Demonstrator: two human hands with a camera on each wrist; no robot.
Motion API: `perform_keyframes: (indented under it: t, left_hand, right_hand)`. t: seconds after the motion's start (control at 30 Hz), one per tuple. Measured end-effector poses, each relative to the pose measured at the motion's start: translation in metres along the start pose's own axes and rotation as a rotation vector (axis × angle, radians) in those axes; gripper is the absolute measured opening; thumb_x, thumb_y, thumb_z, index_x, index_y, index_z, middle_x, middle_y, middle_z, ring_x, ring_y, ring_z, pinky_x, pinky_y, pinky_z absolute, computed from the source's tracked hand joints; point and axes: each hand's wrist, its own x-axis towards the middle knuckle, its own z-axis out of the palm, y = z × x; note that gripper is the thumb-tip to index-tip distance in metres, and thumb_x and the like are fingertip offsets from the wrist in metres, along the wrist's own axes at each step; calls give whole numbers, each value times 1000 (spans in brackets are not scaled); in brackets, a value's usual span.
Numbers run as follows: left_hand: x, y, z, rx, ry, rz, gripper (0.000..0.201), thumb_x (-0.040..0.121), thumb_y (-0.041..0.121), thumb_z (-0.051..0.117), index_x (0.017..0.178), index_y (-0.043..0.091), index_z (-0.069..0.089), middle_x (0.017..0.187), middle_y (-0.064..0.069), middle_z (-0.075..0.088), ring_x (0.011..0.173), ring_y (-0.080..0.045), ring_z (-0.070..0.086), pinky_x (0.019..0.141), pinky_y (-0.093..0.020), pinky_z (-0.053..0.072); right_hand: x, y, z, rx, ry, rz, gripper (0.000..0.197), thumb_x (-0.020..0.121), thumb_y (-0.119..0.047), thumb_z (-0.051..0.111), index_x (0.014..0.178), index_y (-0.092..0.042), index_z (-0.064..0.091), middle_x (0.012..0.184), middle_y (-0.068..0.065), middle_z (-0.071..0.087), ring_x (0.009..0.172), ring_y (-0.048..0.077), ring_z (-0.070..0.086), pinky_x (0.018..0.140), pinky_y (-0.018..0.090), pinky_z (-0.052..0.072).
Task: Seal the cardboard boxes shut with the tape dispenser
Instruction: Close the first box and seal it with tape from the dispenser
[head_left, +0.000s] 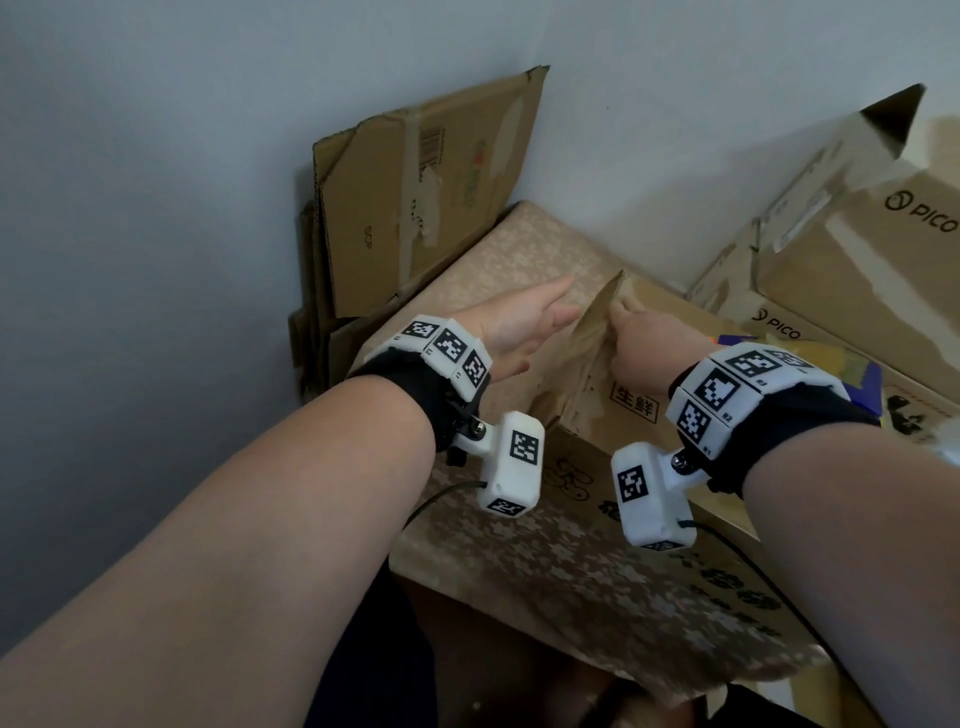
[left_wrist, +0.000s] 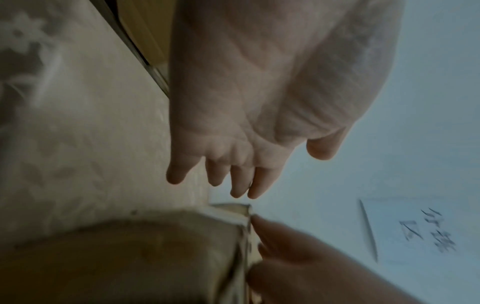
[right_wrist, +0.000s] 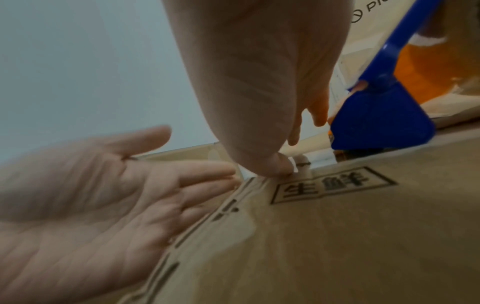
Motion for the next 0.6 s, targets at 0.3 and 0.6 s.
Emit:
perform_keyframes:
  t: [0.3,0.6]
  left_hand:
    - [8,10,35,118,14,98,54,105,36,12,145,6,32,148,-10,38,135,-16,35,60,3,39]
    - [45,-25,5,224,51,-53,116,59,94,27,150,23,27,156,2,27,143,-14,23,117,-37,15]
  right_hand:
    - [1,-1,6,-5,-12,12,63,95,-11,38,152,-9,11,158,9,18,130,31,43,104,45,41]
    - [0,-2,7,-26,-13,27,64,96,-12,37,153,-8,8,158,7,18,133,31,39,108,44,37]
